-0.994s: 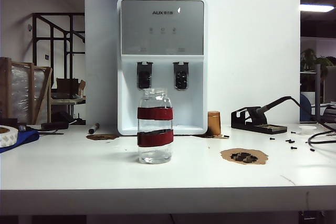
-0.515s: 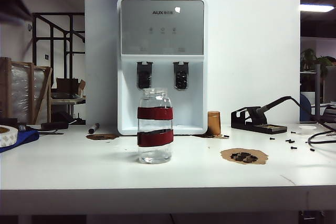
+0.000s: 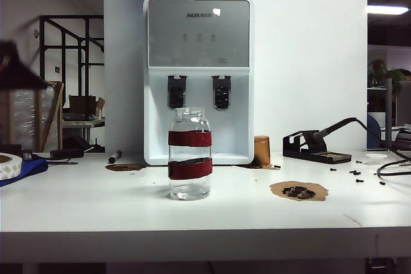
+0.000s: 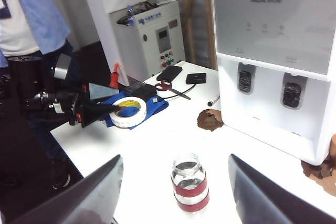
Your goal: Pick up the water bottle with two loops of red belts, then reach the front water dispenser and gently press the gray-black baffle horizontally to get a little water.
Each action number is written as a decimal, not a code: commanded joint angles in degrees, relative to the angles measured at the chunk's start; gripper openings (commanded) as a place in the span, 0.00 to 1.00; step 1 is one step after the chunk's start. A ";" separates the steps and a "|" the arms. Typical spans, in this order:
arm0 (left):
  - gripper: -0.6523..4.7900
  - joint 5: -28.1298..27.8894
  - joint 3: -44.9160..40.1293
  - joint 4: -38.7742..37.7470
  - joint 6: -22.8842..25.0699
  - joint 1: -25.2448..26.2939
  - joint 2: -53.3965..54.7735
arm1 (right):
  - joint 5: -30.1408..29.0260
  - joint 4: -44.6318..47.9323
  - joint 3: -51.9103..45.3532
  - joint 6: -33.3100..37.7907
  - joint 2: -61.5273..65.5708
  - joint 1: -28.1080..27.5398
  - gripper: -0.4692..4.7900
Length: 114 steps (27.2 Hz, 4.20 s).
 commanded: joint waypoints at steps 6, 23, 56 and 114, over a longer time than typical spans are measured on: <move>1.00 14.56 1.05 16.72 6.75 1.03 22.10 | 1.75 1.38 0.35 -4.92 2.69 -0.07 0.74; 1.00 25.62 4.68 23.19 6.67 -11.54 34.73 | 5.09 6.56 0.35 -5.46 9.14 0.00 0.75; 1.00 12.33 14.53 26.58 1.79 -26.73 42.21 | -0.28 6.84 0.22 -6.10 13.97 0.02 0.75; 0.11 -30.38 46.73 9.20 -6.21 -30.71 48.35 | -4.72 7.80 0.22 -5.90 13.97 1.42 0.75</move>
